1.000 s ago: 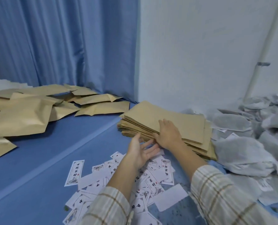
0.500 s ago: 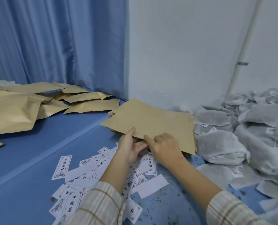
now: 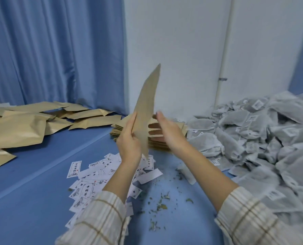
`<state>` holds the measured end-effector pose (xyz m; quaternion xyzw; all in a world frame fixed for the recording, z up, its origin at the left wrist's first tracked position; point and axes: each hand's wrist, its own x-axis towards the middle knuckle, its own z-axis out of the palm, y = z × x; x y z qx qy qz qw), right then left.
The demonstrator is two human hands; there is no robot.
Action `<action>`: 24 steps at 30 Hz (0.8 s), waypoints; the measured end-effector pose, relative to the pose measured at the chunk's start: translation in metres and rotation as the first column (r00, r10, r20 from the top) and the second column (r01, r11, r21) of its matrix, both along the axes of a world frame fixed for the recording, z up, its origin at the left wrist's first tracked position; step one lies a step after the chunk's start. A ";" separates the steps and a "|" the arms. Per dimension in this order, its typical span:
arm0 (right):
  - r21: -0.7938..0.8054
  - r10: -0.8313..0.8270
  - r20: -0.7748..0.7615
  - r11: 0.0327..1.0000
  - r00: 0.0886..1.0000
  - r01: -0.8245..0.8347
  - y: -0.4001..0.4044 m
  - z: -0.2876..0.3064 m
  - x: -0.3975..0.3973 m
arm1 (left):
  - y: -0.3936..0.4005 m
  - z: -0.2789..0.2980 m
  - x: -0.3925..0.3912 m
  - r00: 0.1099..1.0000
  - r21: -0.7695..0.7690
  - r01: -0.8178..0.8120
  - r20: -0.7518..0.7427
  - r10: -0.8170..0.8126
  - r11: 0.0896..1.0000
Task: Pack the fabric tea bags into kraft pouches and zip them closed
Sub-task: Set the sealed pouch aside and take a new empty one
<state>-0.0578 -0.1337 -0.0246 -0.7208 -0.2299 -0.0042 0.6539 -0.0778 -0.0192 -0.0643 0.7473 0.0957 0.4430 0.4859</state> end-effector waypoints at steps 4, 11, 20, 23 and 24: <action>0.496 0.186 -0.213 0.866 0.959 -0.058 -0.024 0.027 -0.014 | -0.002 0.004 -0.027 0.991 0.416 -0.129 0.016 0.135 0.900; 0.364 -0.065 -0.433 0.900 0.899 0.241 -0.056 -0.025 -0.020 | -0.003 -0.020 -0.047 0.781 0.689 0.335 -0.585 0.221 0.642; 0.338 0.015 -0.501 0.924 0.865 0.179 -0.069 -0.083 -0.024 | -0.069 -0.037 -0.032 0.797 0.046 0.485 -0.436 -0.419 0.873; 0.326 0.009 -0.454 0.932 0.891 0.157 -0.072 -0.090 -0.027 | -0.087 -0.048 -0.028 0.889 0.042 0.267 -0.396 -0.229 0.963; 0.310 -0.003 -0.446 0.937 0.895 0.158 -0.074 -0.092 -0.028 | -0.090 -0.050 -0.027 0.899 0.022 0.218 -0.394 -0.192 0.976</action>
